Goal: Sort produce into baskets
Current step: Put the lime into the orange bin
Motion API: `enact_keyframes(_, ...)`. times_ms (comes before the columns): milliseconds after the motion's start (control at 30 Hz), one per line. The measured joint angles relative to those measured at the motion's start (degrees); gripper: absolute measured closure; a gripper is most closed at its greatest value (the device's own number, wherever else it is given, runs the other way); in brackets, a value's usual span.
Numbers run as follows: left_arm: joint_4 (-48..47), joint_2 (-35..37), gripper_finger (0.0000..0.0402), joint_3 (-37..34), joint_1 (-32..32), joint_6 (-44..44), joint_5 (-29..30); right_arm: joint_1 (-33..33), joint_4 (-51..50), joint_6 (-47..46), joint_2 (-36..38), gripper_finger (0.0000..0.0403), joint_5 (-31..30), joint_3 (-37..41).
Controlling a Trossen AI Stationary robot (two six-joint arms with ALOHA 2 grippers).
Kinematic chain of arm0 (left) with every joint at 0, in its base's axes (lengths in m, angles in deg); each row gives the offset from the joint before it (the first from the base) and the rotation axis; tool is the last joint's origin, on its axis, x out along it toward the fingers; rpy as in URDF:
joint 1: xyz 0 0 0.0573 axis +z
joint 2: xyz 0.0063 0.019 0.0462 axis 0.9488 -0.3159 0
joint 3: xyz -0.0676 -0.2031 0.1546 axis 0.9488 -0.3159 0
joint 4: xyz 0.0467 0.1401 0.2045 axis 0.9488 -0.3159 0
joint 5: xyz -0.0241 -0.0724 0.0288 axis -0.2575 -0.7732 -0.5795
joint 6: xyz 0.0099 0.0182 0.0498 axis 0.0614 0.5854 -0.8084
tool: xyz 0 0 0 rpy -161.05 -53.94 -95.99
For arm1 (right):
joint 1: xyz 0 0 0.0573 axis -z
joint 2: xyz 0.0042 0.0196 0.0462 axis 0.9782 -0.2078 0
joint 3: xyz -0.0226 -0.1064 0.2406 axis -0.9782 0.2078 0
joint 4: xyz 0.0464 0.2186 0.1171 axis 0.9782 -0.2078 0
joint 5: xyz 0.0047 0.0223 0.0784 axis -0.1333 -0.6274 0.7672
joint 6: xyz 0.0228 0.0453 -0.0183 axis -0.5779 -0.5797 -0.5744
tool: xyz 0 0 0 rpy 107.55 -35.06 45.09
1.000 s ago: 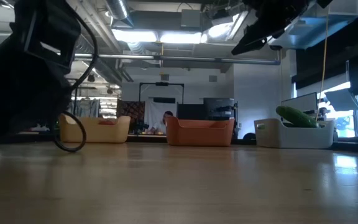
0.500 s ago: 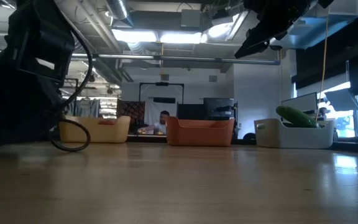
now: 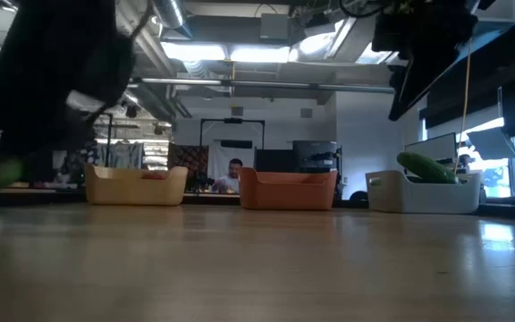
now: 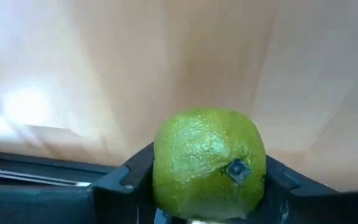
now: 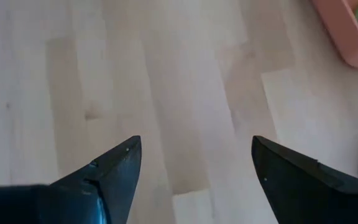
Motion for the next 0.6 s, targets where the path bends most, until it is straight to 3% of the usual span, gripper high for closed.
enact_keyframes(233,6.26,9.38,0.0237,3.82,3.08,6.54,7.03,0.03,-0.16,-0.11,0.0,0.0112,-4.82,0.0)
enact_keyframes(600,33.48,18.35,0.023,3.88,8.53,6.41,16.4,0.02,0.58,-1.22,0.0,0.0112,-10.32,0.0)
